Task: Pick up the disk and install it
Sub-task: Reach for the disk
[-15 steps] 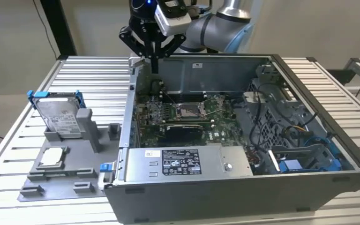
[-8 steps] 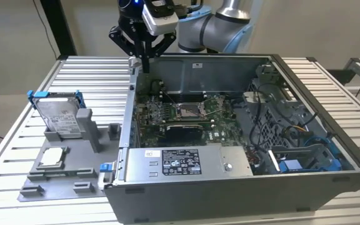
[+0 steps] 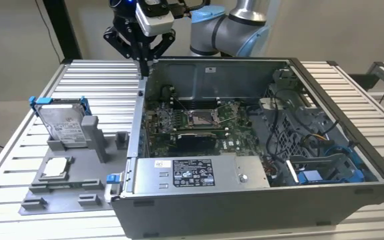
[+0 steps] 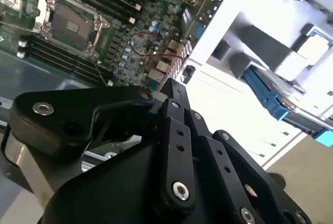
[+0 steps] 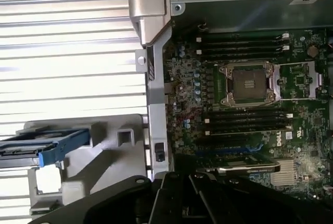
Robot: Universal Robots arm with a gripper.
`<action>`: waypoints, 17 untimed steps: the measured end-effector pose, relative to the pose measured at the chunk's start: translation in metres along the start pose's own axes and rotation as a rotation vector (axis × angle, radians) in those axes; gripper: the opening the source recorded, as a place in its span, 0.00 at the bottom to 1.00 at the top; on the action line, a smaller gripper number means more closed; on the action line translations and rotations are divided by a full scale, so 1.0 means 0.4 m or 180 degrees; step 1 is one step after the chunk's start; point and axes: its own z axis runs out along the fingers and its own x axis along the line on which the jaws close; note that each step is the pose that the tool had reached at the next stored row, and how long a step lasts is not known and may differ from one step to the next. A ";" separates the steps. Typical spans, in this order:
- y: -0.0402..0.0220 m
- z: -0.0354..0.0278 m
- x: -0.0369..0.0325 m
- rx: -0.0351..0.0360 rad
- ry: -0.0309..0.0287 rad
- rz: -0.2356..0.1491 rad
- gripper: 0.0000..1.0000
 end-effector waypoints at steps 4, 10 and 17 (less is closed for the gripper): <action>0.002 0.000 0.038 0.0000 0.0000 0.0000 0.00; -0.002 -0.001 0.095 0.0000 0.0000 -0.0001 0.00; -0.006 -0.001 0.157 0.0000 0.0000 -0.0002 0.00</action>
